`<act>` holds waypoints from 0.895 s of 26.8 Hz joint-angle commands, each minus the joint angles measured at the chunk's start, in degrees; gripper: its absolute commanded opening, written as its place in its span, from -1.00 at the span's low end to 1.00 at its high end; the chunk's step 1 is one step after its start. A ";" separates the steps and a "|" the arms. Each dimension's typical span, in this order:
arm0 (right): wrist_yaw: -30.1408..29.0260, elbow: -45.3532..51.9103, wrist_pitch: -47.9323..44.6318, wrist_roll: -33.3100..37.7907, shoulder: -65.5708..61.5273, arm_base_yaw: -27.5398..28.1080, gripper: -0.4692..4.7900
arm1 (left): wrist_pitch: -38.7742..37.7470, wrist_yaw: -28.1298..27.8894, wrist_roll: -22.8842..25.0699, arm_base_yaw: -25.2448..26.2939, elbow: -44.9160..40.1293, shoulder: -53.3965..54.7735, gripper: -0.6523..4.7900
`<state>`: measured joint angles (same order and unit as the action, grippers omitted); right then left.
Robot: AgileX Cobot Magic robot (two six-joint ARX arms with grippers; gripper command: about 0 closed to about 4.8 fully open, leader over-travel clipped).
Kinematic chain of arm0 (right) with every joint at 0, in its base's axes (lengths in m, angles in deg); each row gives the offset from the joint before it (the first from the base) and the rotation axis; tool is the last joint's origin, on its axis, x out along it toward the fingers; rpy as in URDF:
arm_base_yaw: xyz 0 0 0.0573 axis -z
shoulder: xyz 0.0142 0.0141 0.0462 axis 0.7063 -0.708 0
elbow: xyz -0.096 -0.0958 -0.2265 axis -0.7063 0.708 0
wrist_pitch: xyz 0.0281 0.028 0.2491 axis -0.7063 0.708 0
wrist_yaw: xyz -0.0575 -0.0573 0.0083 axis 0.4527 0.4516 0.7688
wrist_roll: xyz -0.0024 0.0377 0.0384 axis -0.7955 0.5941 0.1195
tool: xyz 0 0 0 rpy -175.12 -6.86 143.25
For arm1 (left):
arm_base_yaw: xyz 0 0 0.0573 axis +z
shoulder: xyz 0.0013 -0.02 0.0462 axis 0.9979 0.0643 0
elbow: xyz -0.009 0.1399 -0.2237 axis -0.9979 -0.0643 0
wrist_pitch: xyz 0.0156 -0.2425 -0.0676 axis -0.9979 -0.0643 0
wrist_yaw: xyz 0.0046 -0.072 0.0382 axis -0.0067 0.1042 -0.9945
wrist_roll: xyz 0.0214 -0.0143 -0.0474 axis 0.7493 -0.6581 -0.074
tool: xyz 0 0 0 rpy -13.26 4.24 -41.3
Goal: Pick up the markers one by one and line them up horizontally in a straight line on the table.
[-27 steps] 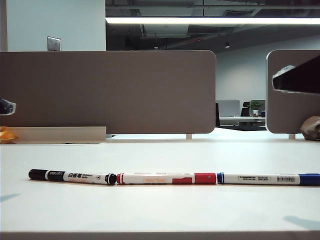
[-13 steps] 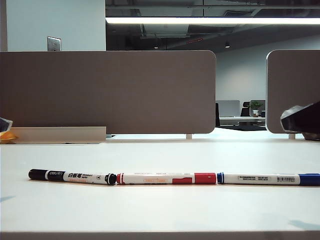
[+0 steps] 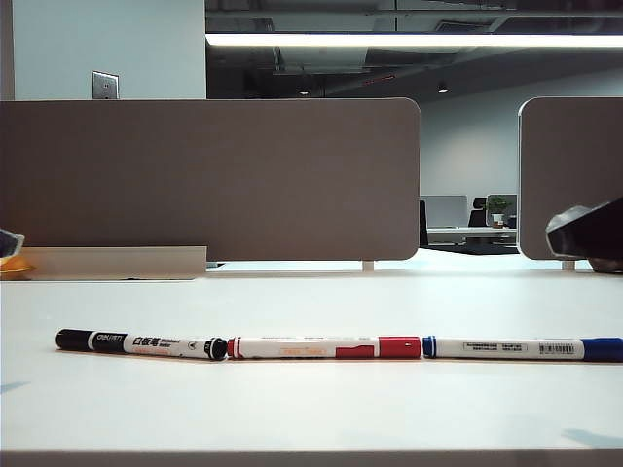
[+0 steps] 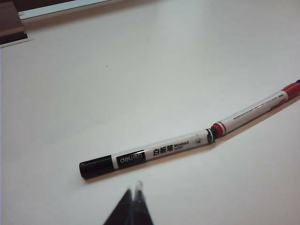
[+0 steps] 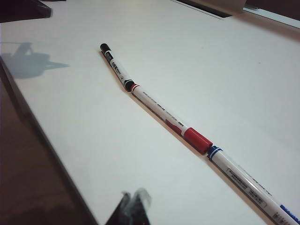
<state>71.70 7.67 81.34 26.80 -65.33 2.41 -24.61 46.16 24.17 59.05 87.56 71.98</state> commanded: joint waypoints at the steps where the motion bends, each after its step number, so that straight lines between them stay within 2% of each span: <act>1: -0.04 0.39 -0.63 -0.13 1.09 0.04 -0.84 | 0.11 0.20 0.37 0.17 0.07 -2.82 -0.78; 5: -0.09 0.39 -0.66 -0.13 6.38 0.74 -0.84 | -0.37 0.20 0.37 0.17 0.07 -8.44 -0.78; 9: -0.22 0.39 -2.71 -0.11 6.12 4.37 -0.84 | -0.28 0.20 0.37 0.20 0.09 -12.96 -0.78; 15: -0.04 0.39 -2.38 -0.11 6.12 14.16 -0.84 | 0.09 0.42 0.37 3.32 0.09 -13.77 -0.78; 17: -0.07 0.39 -2.45 -0.11 6.12 17.66 -0.84 | 0.02 0.46 0.35 6.08 0.09 -13.77 -0.78; 21: -0.04 0.39 -2.43 -0.11 6.12 29.33 -0.84 | 0.07 0.42 0.35 17.77 0.09 -13.77 -0.78; 24: -0.04 0.39 -2.40 -0.11 6.12 35.10 -0.84 | 0.09 -0.04 0.37 22.34 0.09 -13.77 -0.78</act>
<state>71.72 7.67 79.83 26.75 -59.21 36.57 -25.29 46.14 24.33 80.64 87.56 58.19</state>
